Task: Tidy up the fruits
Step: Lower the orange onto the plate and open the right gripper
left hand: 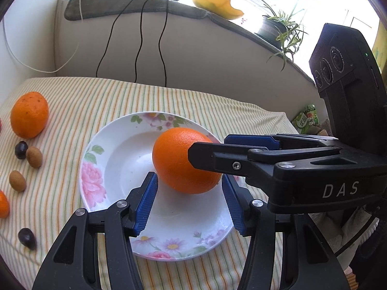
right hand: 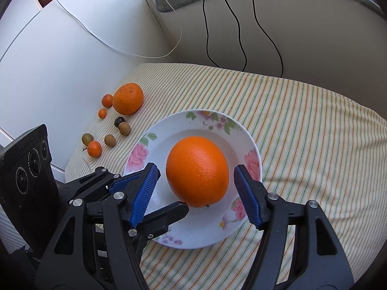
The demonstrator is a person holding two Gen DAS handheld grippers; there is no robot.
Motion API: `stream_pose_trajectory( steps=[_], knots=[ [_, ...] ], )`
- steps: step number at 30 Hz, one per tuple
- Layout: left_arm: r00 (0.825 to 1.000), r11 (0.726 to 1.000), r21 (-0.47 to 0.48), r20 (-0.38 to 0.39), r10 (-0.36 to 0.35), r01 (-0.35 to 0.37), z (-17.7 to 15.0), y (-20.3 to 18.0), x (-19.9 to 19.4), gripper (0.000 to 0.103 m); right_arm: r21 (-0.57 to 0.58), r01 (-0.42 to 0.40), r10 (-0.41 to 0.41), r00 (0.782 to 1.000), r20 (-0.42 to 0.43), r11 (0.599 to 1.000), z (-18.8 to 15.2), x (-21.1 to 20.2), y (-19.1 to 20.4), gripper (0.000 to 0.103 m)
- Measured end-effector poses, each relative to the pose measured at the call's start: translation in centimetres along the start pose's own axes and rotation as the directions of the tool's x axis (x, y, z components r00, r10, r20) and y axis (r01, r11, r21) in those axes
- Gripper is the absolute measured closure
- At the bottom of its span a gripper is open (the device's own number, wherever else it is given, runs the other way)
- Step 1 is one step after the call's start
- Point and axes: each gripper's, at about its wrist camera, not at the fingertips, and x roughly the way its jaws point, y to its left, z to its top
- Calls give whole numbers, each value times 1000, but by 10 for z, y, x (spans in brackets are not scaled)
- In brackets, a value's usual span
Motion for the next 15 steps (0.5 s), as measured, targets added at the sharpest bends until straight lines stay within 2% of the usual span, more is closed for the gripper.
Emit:
stream_pose_trajectory(
  steps=[8,15],
  knots=[
    [999,1000,8,22,25,-25,-5,7,-10,49,12,63,-64,996,64,998,-4,-11,-2,27],
    [997,998,8,53,56,-57,-6,14,-21,47,22,81,-84,986,145,996,-3,-21,1,19]
  ],
)
